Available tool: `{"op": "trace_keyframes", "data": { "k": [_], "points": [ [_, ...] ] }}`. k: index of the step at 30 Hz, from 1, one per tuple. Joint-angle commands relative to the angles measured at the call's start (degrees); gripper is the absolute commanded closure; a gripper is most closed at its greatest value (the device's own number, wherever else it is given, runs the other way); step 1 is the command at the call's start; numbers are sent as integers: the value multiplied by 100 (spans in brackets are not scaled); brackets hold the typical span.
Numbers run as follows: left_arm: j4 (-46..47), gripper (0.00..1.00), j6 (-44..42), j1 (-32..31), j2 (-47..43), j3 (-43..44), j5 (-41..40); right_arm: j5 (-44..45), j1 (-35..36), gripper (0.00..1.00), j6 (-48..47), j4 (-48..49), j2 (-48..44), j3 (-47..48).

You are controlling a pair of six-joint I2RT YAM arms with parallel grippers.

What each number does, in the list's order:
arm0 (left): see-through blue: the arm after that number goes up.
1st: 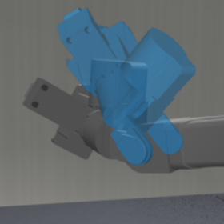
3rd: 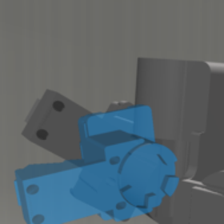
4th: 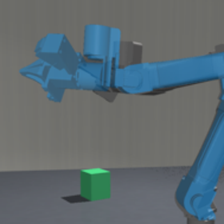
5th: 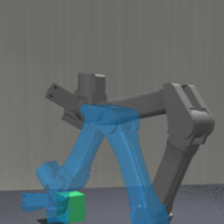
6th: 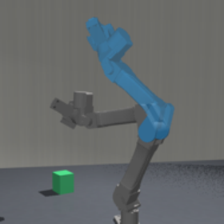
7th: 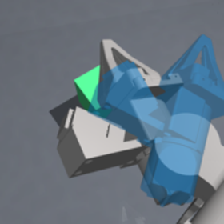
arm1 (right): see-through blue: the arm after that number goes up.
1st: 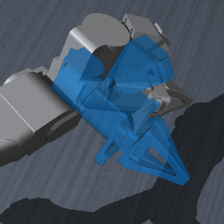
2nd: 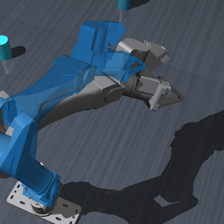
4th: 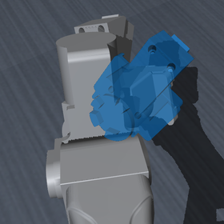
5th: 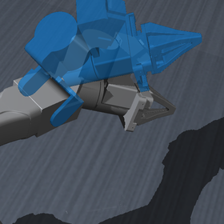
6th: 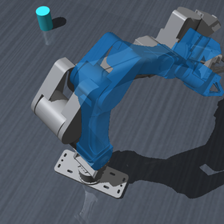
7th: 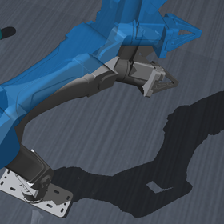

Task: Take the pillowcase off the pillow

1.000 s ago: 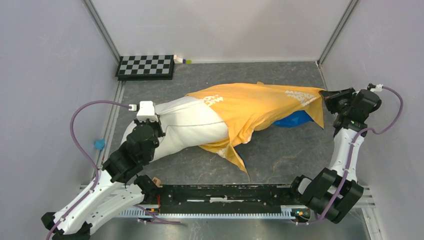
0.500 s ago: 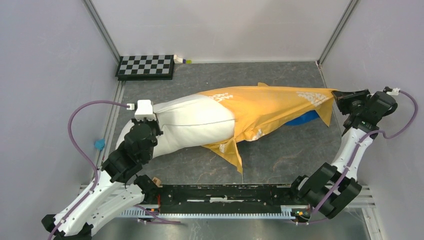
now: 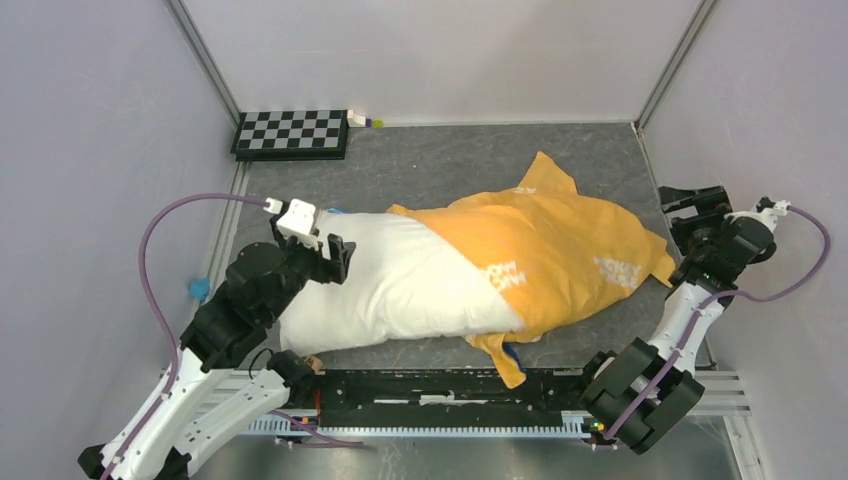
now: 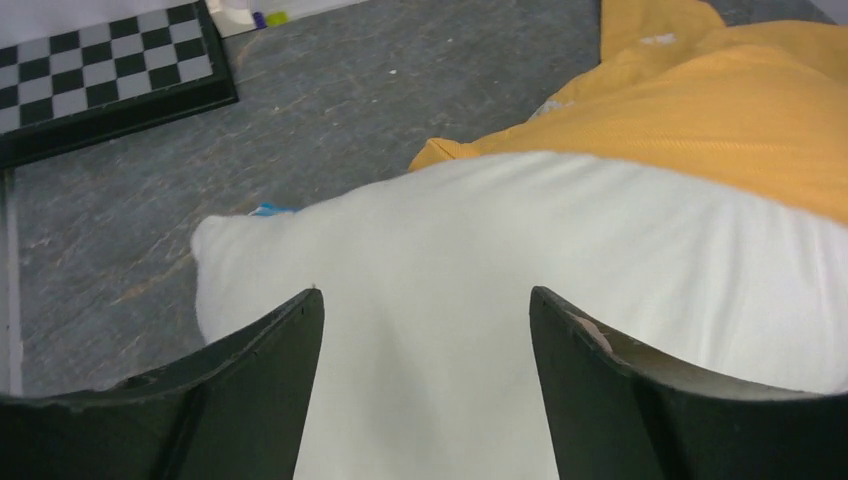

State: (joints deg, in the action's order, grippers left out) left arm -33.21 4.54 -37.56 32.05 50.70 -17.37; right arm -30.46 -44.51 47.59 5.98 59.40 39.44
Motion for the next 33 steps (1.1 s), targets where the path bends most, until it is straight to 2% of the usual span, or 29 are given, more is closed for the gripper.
{"op": "trace_keyframes", "data": {
  "k": [1,6,10,15,21,26,28,31,33],
  "points": [
    [-89,15,-84,30,333,526,826,-184,558,2,-787,265,-89,347],
    [-398,0,233,27,1318,1069,740,350,2036,2,-1979,-765,461,1299],
    [-792,0,560,30,2151,1482,646,375,2799,2,-2380,-1020,869,1619],
    [-735,0,1051,27,2647,1498,339,482,3480,2,-2562,-1124,1312,1766],
    [-511,0,1620,29,2876,1070,593,779,4025,2,-2281,-967,1514,1602],
    [-318,0,2066,30,2845,376,1170,1434,4108,2,-1385,-1039,1636,1240],
    [-286,0,2391,16,2791,136,1357,1882,4108,2,-1008,-1326,1758,1251],
    [47,2,2809,-209,2595,-295,1566,3087,4165,2,-529,-2236,1979,1610],
    [128,3,2937,-449,2528,-456,1489,3454,4193,2,-417,-2665,2180,1896]
  ]
}}
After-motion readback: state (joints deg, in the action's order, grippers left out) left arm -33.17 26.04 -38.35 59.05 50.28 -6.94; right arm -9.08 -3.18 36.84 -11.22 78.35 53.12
